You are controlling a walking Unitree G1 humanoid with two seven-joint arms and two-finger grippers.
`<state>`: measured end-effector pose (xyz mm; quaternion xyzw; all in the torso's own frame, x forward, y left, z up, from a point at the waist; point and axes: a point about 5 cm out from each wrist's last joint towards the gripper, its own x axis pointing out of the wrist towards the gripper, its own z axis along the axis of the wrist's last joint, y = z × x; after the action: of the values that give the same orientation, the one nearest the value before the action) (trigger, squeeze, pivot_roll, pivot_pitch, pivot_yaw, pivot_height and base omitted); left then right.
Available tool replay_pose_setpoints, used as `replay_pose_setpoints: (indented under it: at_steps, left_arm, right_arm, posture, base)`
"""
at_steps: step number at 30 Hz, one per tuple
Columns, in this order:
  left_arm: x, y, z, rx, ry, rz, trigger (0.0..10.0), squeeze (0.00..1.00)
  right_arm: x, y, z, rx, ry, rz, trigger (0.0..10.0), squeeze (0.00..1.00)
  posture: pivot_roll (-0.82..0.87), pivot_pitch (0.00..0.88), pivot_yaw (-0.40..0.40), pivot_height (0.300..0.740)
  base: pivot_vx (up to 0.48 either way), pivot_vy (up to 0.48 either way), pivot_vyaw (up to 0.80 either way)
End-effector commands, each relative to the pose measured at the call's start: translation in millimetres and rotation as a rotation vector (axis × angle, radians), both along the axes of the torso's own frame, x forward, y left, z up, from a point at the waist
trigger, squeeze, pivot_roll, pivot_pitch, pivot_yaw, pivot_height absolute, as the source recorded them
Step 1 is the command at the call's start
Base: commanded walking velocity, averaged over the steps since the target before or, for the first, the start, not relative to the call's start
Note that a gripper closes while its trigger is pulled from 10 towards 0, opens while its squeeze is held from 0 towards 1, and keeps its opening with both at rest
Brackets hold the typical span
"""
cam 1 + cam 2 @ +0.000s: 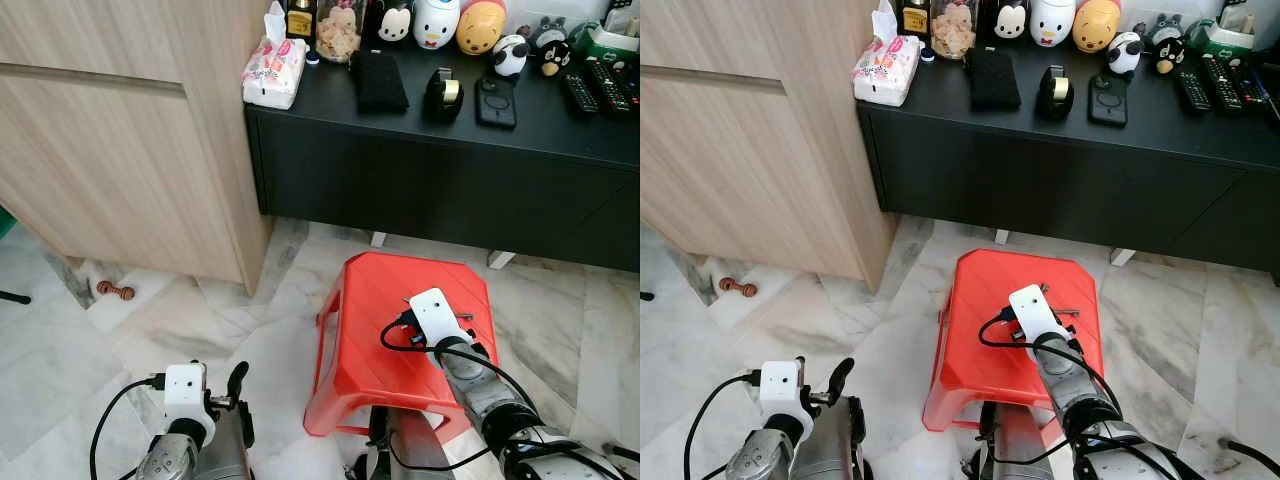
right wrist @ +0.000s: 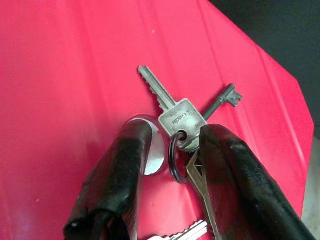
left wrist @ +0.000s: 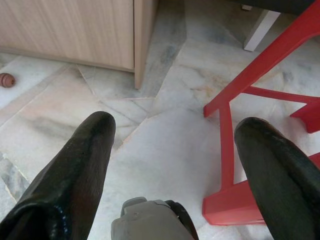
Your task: Hang keys on a hook
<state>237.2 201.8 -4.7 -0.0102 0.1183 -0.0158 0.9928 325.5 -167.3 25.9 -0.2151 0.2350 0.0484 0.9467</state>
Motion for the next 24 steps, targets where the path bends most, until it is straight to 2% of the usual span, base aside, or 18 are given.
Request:
replay_pose_setpoints:
  at_steps: [1,3,4,5,6,7,11,13,15,24]
  left_arm:
    - [-4.7,-0.5,-3.3,-0.012,0.019,0.005,10.0,0.00]
    - [-4.6,-0.2,-3.0,-0.012,0.017,0.006,10.0,0.00]
    - [-4.7,0.0,-2.9,-0.012,0.017,0.006,10.0,0.00]
    - [-4.9,0.1,-2.9,-0.011,0.017,0.005,10.0,0.00]
    - [-4.9,0.3,-3.0,-0.011,0.017,0.005,10.0,0.00]
    - [-5.0,0.4,-3.1,-0.011,0.018,0.006,10.0,0.00]
    - [-6.0,1.0,-3.6,-0.011,0.022,0.008,10.0,0.00]
    - [-6.3,1.1,-3.7,-0.011,0.023,0.007,10.0,0.00]
    - [-6.4,1.1,-3.7,-0.009,0.023,0.006,10.0,0.00]
    - [-6.4,2.0,-3.0,-0.005,0.024,0.008,10.0,0.00]
  right_arm:
    - [-6.8,-8.6,-8.0,-0.024,0.039,-0.027,10.0,0.00]
    - [-6.4,-10.2,-7.4,-0.034,0.035,-0.036,9.7,0.00]
    - [-6.2,-10.8,-7.1,-0.034,0.034,-0.039,8.8,0.00]
    - [-5.8,-12.0,-6.5,-0.041,0.031,-0.041,2.7,0.00]
    - [-5.5,-12.7,-6.1,-0.041,0.030,-0.044,0.9,0.00]
    - [-5.4,-13.3,-5.9,-0.043,0.030,-0.045,0.0,0.00]
    - [-5.9,-17.2,-6.1,-0.053,0.034,-0.065,0.0,0.00]
    - [-6.7,-17.4,-7.1,-0.055,0.039,-0.063,0.4,0.00]
    - [-7.5,-17.3,-8.0,-0.054,0.041,-0.062,0.0,0.00]
    - [-8.3,-11.0,-9.5,-0.034,0.036,-0.049,0.0,0.00]
  posture:
    - [0.15,0.247,-0.094,0.594]
    - [0.15,0.245,-0.094,0.594]
    - [0.15,0.244,-0.093,0.594]
    - [0.15,0.243,-0.093,0.594]
    - [0.15,0.243,-0.093,0.594]
    - [0.15,0.243,-0.092,0.594]
    - [0.15,0.246,-0.092,0.594]
    - [0.15,0.247,-0.092,0.594]
    - [0.15,0.248,-0.091,0.594]
    - [0.16,0.251,-0.088,0.594]
  base:
    - [0.000,0.000,0.00]
    - [0.000,0.000,0.00]
    - [0.000,0.000,0.00]
    - [0.000,0.000,0.00]
    - [0.000,0.000,0.00]
    - [0.000,0.000,0.00]
    - [0.000,0.000,0.00]
    - [0.000,0.000,0.00]
    - [0.000,0.000,0.00]
    - [0.000,0.000,0.00]
